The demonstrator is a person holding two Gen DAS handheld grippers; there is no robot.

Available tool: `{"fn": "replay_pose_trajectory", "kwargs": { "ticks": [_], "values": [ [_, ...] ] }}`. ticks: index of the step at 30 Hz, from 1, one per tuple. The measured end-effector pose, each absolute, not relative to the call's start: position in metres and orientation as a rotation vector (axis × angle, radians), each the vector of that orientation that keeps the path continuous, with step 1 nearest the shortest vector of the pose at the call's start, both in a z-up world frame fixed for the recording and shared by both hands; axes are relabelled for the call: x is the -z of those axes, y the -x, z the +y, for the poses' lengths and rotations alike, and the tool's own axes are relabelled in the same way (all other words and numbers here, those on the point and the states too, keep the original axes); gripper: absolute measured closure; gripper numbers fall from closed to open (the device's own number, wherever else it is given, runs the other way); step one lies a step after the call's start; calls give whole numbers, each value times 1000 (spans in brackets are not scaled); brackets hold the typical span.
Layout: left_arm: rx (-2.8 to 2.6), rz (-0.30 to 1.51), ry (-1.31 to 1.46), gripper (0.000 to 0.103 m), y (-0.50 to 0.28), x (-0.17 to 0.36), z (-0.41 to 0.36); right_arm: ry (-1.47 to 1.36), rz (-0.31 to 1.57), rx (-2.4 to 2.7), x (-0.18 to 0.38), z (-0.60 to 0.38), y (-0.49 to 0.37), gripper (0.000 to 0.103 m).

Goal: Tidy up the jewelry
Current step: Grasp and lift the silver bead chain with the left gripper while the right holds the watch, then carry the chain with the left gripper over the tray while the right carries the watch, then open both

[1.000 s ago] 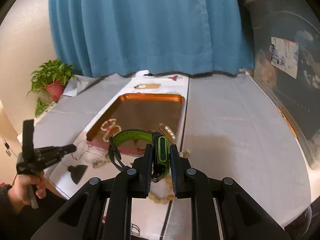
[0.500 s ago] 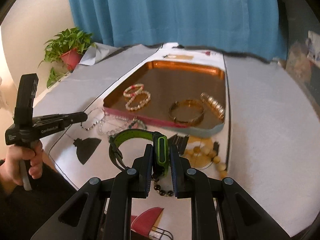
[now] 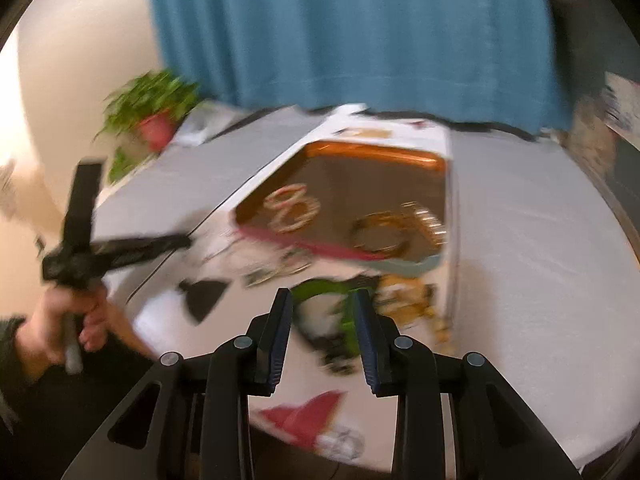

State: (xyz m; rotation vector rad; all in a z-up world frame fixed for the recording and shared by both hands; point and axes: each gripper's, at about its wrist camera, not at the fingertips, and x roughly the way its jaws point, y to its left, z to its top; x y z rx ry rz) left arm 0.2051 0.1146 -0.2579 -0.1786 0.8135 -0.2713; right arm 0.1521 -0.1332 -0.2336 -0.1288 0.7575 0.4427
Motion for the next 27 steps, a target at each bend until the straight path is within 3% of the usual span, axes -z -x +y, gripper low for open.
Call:
{"fn": "replay_pose_trajectory", "kwargs": {
  "ticks": [8,10,11,13,18,27],
  "values": [
    [328,778,206,102,-192,246,110,217,883,-401,269,-103,-187,71],
    [339,782,201,102,-191,244,105,229,904,-401,276,-100,-194,77],
    [344,783,202,102,-191,242,103,227,898,-408,275,-101,-196,86],
    [354,774,200,102,-189,237,99,176,876,-428,267,-107,-196,92],
    [351,725,218,102,-189,219,98,-25,791,-469,225,-138,-193,92],
    [350,675,227,102,-185,181,90,-62,699,-503,170,-149,-176,93]
  ]
}}
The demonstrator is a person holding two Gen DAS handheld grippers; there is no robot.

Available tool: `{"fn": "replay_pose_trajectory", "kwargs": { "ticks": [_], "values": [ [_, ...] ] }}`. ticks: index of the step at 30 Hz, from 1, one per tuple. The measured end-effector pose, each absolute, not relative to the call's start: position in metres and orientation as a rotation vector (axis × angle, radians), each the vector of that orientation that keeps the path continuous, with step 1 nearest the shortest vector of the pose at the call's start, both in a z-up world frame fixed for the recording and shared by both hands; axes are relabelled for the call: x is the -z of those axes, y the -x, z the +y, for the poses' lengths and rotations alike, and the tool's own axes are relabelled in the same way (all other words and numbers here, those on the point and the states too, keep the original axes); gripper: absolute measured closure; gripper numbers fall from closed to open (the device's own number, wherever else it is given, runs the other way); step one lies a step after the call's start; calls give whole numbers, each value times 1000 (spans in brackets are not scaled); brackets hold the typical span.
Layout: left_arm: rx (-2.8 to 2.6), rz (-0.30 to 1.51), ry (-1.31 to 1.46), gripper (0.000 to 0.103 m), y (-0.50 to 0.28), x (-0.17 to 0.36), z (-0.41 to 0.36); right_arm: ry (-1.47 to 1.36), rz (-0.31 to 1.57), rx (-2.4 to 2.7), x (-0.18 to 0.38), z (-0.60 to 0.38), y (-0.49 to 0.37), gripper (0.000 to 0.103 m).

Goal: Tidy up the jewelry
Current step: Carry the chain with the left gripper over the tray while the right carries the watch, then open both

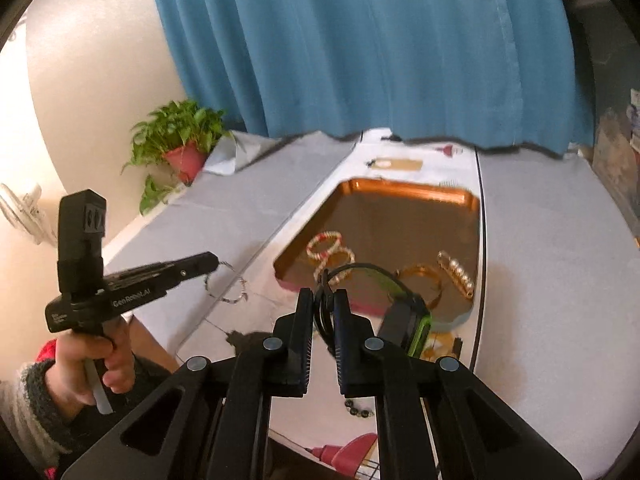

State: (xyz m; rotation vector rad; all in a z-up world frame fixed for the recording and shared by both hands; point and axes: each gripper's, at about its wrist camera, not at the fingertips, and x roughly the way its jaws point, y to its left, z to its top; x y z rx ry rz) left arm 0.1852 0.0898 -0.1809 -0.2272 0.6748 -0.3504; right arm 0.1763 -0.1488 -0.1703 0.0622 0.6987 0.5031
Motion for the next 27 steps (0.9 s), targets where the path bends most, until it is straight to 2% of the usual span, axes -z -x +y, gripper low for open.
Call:
{"fn": "replay_pose_trajectory", "kwargs": {
  "ticks": [11,27],
  "values": [
    [399,570,101,102,-175,118,49,32,619,-388,148,-139,-149,93],
    [528,544,199,102,-219,102,41,115,592,-395,149,-140,-194,93]
  ]
}}
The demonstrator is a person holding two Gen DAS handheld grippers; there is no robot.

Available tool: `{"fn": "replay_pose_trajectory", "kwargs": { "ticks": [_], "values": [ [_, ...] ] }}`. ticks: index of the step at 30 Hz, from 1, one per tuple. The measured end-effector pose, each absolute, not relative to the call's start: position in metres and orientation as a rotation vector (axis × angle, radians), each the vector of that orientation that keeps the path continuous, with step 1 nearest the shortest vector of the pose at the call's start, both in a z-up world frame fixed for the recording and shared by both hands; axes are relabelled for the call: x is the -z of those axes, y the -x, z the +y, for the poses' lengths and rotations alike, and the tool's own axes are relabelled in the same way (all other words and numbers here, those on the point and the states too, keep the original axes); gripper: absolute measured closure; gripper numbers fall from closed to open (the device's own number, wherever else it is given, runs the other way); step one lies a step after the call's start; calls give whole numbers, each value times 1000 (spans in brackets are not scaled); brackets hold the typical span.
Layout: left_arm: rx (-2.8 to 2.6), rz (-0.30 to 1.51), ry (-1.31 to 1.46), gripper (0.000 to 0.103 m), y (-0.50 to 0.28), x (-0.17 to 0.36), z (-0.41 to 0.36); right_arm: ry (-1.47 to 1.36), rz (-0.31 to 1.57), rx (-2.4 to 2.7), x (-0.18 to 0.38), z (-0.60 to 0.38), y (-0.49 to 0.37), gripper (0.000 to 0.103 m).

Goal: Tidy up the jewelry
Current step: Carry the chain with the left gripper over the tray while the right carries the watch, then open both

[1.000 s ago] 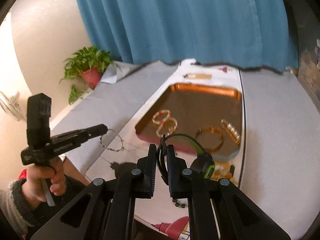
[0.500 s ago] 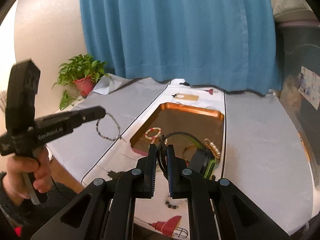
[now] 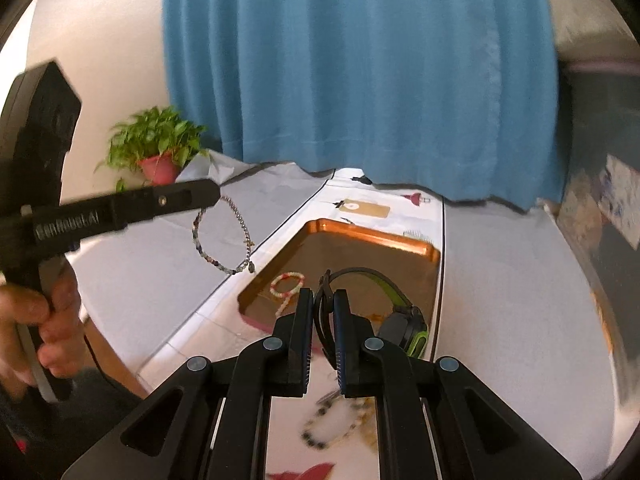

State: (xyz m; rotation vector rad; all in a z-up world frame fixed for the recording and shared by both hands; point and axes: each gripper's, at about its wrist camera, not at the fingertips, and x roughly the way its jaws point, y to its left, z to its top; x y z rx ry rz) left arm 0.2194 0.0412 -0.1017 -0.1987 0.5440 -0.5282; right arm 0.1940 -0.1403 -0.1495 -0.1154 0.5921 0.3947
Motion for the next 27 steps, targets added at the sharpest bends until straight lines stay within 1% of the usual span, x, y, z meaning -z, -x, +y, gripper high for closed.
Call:
{"fn": "replay_pose_trajectory", "kwargs": {
  "ticks": [10,16,20,24,27],
  "values": [
    [533,586,162,102,-283,125,25,98,606,-416,159,-141,-254,93],
    [544,684,184,102,-331,157,7,120,654,-407,178,-141,-297,93],
    [519,771,239,102,-357,189,3,111,700,-395,194,-136,-322,93],
    [435,876,226,102,-379,219,2,101,766,-372,215,-130,-339,93],
    [376,905,174,102,-383,232,1,96,811,-365,227,-125,-349,93]
  ]
}}
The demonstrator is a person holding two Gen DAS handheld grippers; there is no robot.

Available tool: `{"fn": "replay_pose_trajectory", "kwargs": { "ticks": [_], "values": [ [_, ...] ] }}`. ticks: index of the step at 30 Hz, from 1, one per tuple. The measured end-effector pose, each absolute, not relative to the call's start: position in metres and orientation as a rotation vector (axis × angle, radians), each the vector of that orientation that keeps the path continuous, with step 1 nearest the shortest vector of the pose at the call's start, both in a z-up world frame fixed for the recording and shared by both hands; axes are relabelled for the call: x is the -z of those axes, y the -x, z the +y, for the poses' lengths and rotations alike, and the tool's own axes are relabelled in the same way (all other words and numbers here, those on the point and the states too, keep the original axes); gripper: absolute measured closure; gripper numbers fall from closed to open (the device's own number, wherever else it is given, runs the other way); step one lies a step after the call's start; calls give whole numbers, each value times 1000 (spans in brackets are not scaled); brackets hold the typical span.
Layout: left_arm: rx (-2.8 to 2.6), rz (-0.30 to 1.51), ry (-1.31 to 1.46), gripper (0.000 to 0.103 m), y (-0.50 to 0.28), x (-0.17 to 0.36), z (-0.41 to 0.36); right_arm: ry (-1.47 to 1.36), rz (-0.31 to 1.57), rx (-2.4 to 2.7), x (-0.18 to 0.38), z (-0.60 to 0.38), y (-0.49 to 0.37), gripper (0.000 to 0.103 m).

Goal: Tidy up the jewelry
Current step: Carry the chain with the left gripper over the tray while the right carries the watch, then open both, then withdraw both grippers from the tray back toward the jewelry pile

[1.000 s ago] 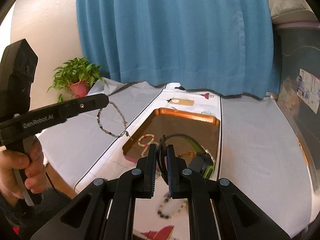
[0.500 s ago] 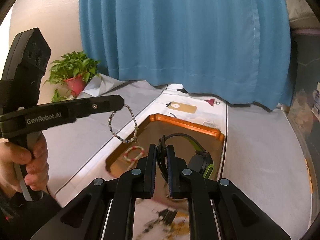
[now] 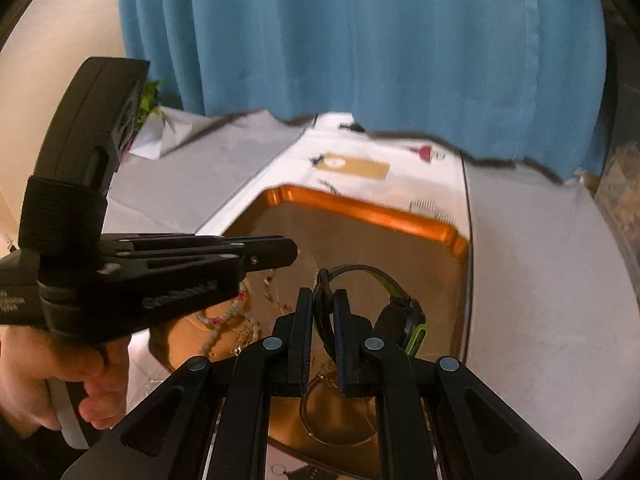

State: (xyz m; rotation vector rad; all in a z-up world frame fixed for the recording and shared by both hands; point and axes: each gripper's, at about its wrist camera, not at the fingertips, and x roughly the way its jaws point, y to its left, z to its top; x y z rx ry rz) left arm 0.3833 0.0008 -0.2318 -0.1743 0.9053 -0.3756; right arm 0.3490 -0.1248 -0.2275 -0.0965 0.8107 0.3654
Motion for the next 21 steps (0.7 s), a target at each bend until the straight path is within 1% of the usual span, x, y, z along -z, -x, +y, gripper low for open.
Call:
{"fn": "replay_pose_trajectory", "kwargs": {
  "ticks": [5,8,9,10,11,12,13,14,15,16,21],
  "values": [
    [302,929,110,102,-375,234,0,47,889,-372,243,-120,-362,93],
    [278,934,99,101,-370,231,2,71,889,-407,244,-111,-358,91],
    [266,944,97,93,-368,231,3,74,897,-414,244,-109,-356,90],
    [257,954,100,69,-367,230,4,72,906,-411,244,-108,-355,85],
    [241,955,106,54,-364,228,6,58,909,-411,242,-110,-352,81],
    [225,936,113,32,-358,223,10,54,904,-407,240,-111,-348,72],
    [229,908,114,29,-351,217,11,55,894,-399,237,-113,-343,65],
    [235,881,107,28,-342,212,13,46,878,-400,232,-116,-335,50],
    [234,872,92,26,-335,207,13,28,855,-405,227,-121,-326,39],
    [239,866,92,24,-330,204,13,18,840,-406,224,-124,-320,35],
    [267,832,114,24,-287,186,16,-11,786,-415,207,-136,-273,24]
  ]
}}
